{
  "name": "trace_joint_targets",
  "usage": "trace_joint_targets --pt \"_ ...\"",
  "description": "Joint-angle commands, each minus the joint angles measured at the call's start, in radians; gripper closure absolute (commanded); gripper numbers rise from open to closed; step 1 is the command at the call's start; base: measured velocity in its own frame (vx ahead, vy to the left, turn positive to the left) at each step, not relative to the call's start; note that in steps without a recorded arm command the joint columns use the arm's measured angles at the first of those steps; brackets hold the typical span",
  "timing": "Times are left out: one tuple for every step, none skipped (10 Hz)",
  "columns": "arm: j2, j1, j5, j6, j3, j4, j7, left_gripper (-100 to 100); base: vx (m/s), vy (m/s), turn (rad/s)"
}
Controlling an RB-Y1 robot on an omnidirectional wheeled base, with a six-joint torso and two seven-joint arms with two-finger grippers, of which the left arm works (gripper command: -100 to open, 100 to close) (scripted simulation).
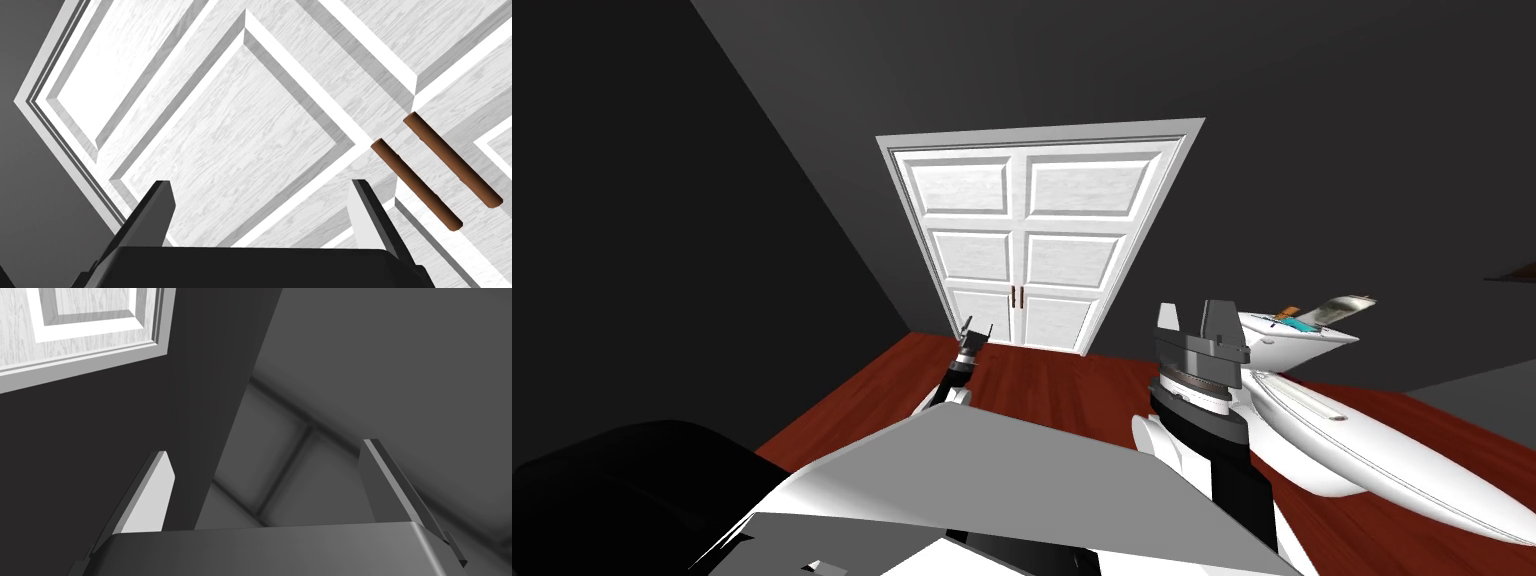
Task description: Pull the door open
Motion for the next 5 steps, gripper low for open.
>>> trace_joint_targets --pt "0.01 -0.012 0.012 -0.005 -0.007 0.039 0.046 -100 0.094 -0.03 0.008" --pt "0.015 -0.018 0.018 -0.009 -0.011 0.063 0.073 -100 0.1 -0.034 0.009" --pt "0.021 -0.025 0.025 -0.013 -0.016 0.088 0.1 -100 0.107 -0.03 0.009" --pt "0.026 -0.032 0.032 -0.017 -0.02 0.113 0.126 -100 0.104 -0.029 0.008" --pt "0.032 -0.039 0.039 -0.021 -0.025 0.137 0.153 -100 0.101 -0.039 0.009"
